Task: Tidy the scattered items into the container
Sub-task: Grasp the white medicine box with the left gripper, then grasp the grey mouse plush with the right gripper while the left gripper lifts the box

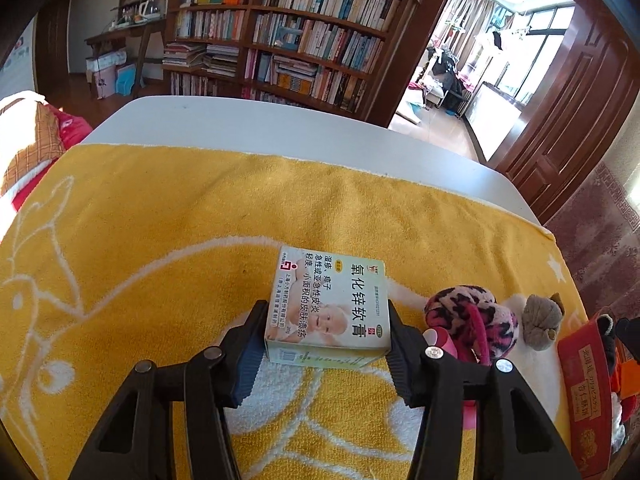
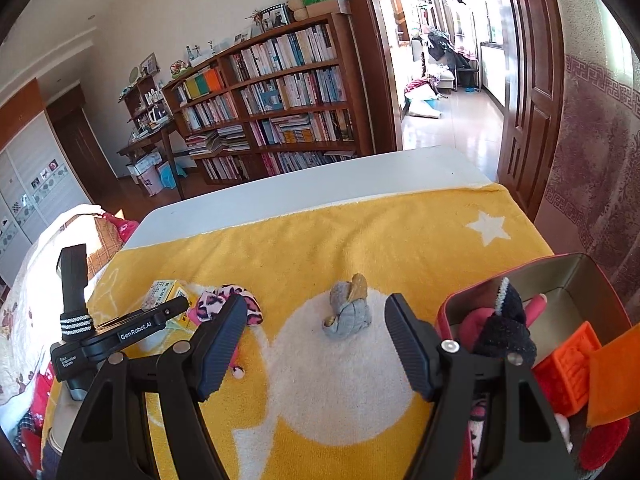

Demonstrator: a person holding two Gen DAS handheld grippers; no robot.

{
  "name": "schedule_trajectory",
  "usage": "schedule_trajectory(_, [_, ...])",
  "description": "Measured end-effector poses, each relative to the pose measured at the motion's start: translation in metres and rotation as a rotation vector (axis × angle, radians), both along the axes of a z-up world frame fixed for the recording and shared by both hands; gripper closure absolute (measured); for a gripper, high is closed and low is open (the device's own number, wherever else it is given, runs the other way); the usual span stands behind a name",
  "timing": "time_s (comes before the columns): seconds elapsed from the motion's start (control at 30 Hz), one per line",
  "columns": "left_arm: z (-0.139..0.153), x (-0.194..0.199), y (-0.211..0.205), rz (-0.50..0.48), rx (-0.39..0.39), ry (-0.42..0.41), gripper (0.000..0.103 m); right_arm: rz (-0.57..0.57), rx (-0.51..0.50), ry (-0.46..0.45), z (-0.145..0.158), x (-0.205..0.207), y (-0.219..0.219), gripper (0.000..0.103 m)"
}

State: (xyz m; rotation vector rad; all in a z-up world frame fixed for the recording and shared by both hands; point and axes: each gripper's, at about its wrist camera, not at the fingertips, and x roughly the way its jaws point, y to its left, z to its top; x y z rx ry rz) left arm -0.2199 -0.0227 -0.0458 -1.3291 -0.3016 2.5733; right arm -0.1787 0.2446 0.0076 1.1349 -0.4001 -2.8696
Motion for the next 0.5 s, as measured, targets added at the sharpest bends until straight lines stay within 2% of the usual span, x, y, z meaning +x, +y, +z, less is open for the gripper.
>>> schedule_trajectory(0.1, [0.004, 0.002, -0.007, 0.009, 0.020, 0.003, 0.048, -0.013, -0.055, -0.030, -0.007, -0.015, 0.007, 0.028])
schedule_trajectory(0.17, [0.008, 0.002, -0.012, 0.016, 0.031, 0.011, 0.048, -0.021, -0.049, -0.041, -0.010, -0.024, 0.007, 0.028])
schedule_trajectory(0.33, [0.015, 0.002, -0.021, 0.033, 0.059, 0.021, 0.048, -0.021, 0.045, -0.101, -0.027, -0.048, -0.004, 0.028])
schedule_trajectory(0.5, [0.010, 0.000, -0.024, 0.039, 0.069, 0.003, 0.048, -0.035, 0.230, -0.163, -0.049, -0.070, -0.019, 0.029])
